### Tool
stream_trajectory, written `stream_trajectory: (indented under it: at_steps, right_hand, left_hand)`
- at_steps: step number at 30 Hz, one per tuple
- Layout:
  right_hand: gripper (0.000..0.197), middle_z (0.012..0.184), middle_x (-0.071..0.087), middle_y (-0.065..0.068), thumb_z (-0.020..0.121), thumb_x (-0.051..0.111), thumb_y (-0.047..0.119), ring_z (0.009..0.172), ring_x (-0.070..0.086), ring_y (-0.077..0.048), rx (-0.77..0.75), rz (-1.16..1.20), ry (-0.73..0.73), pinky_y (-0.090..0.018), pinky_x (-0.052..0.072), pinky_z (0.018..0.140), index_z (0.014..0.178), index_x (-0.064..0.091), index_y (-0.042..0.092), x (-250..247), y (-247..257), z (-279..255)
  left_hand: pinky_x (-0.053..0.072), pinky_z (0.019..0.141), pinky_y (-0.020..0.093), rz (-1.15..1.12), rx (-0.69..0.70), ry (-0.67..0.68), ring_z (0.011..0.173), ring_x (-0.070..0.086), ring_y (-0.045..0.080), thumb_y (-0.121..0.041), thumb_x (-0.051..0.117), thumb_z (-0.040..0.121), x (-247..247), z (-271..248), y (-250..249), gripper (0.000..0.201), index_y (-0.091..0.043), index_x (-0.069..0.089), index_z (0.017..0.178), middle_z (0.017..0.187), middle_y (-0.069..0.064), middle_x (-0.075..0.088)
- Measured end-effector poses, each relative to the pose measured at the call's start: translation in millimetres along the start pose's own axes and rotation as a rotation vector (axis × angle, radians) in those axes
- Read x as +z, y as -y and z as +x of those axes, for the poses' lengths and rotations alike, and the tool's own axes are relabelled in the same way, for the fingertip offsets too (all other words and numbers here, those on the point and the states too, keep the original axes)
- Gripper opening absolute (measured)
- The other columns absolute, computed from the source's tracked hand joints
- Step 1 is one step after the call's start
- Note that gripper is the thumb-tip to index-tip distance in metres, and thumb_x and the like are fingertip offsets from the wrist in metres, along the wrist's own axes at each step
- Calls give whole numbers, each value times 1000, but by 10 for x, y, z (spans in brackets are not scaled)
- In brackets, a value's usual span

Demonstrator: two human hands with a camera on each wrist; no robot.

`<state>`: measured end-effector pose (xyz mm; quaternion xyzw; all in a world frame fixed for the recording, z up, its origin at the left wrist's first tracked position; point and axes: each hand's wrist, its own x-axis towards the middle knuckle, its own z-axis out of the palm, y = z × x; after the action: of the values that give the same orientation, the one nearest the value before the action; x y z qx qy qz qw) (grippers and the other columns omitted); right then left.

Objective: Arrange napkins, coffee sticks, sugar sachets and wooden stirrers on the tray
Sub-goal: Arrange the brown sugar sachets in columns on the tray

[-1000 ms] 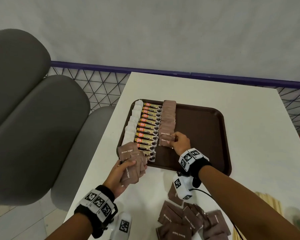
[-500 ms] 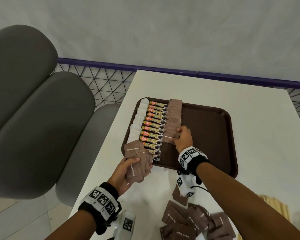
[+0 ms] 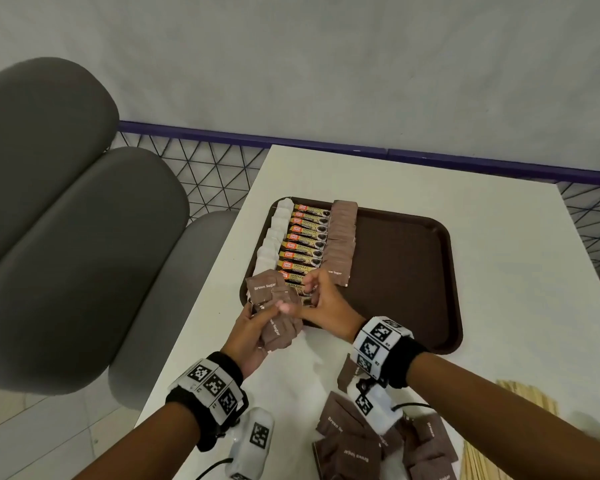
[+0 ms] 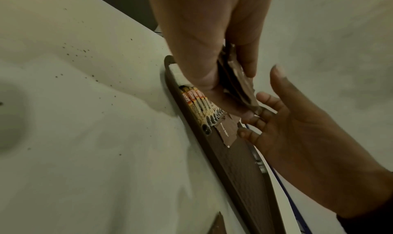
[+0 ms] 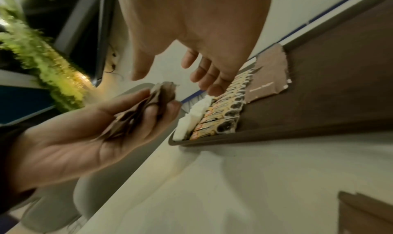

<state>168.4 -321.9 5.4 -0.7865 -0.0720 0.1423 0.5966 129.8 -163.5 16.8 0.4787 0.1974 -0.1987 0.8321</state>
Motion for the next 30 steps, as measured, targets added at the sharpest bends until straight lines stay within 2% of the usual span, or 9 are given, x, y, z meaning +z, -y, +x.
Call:
stream_trajectory:
  at_steps: [4,6,8,11,16,19,22,25,30]
  right_hand:
    - [69,104,37,3,57,81,46,99,43,-14,-16,-181,101,-31,47,85,98,31,24,91,-27,-54]
    - [69,105,41,0,53,79,50,97,47,-15,10,-108,114,-37,50,86,96,30,28,93,-14,-62]
    - [64,100,47,-2,57,81,44,90,49,-13,55,-19,114,-38,50,83,96,33,29,64,10,-62]
    - [41,87,53,1,70,79,26,81,51,-14,96,9,71,-37,48,77,93,44,23,-11,8,-65]
    - [21,77,59,-3,79,70,6,62,60,-13,150,155,-35,-20,50,53,90,52,8,-128,-22,-56]
    - [17,79,62,-4,83,62,-2,53,62,-7,182,213,-138,-17,51,49,84,52,13,-252,-77,-34]
    - [19,87,63,-6,86,59,3,63,60,-11,202,60,-261,-22,50,57,83,54,21,-426,-221,26]
    - [10,91,62,-3,86,60,7,82,58,-18,232,-152,-358,-34,50,77,92,60,15,-580,-340,105]
    - [17,93,61,-4,86,60,5,86,55,-15,288,-277,-344,-20,39,72,103,62,6,-617,-370,249]
  left_hand:
    - [52,51,25,-22,21,14,64,67,14,-14,54,91,55,-10,-1,31,-10,54,122,105,16,65]
    - [54,55,27,-33,27,35,68,69,15,-15,54,91,61,-23,-14,28,-12,56,120,106,15,67]
    - [57,62,32,-29,26,54,81,70,19,-18,56,89,60,-34,-31,30,-15,57,119,109,16,67]
    - [58,73,38,-50,31,77,91,69,24,-19,59,84,60,-50,-45,38,-13,56,122,111,16,66]
    - [57,73,39,-80,14,92,103,65,31,-5,57,85,24,-39,-8,45,-11,49,129,124,17,61]
    - [58,71,39,-78,-6,54,102,64,32,3,55,83,-9,-8,24,49,-8,47,131,124,20,60]
    - [58,71,38,-72,-13,44,107,61,36,2,56,83,-37,8,28,48,-9,49,129,123,20,61]
    - [59,72,37,-68,-20,52,103,62,35,1,54,87,-41,9,2,36,-11,55,121,117,19,64]
    - [59,73,37,-76,-32,62,97,65,35,1,52,87,-69,31,-19,32,-11,57,117,114,21,65]
